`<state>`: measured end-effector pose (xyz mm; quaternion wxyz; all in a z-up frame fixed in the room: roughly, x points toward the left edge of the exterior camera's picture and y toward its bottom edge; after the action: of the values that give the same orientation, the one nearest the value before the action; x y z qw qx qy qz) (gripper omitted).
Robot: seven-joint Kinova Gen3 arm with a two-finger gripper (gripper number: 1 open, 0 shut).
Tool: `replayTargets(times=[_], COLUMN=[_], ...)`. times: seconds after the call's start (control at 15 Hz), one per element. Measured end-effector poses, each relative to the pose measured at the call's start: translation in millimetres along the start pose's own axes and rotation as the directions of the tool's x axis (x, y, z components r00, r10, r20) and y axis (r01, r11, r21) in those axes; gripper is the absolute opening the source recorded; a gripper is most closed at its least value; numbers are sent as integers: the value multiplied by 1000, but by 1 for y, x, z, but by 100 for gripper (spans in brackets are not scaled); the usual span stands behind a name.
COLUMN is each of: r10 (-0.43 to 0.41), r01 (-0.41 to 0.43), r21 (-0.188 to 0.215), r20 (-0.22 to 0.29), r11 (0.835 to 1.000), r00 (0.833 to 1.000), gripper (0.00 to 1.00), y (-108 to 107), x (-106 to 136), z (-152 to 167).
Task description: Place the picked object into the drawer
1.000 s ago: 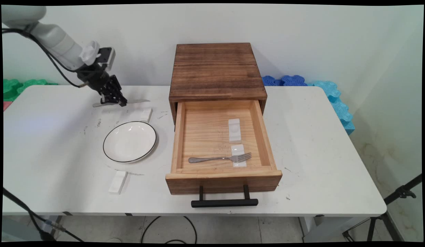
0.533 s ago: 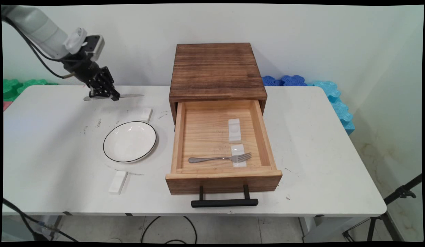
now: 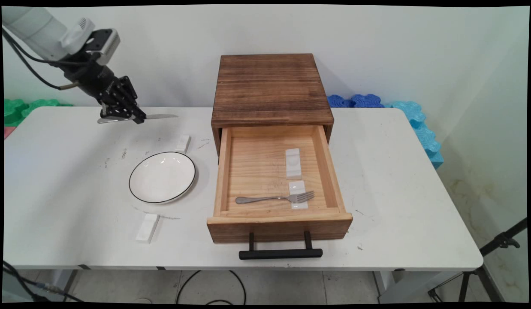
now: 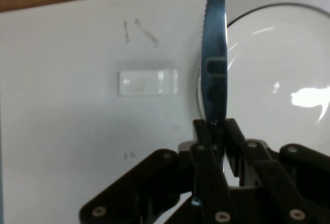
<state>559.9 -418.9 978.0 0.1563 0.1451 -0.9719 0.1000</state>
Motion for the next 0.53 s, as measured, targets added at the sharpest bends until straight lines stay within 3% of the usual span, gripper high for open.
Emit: replayTargets(times=[0.53], r10=[-6], r01=[4], r21=[-28], r20=[-66], r11=[1000], r00=[998], gripper=[0], y=[43], x=[62], z=[-28])
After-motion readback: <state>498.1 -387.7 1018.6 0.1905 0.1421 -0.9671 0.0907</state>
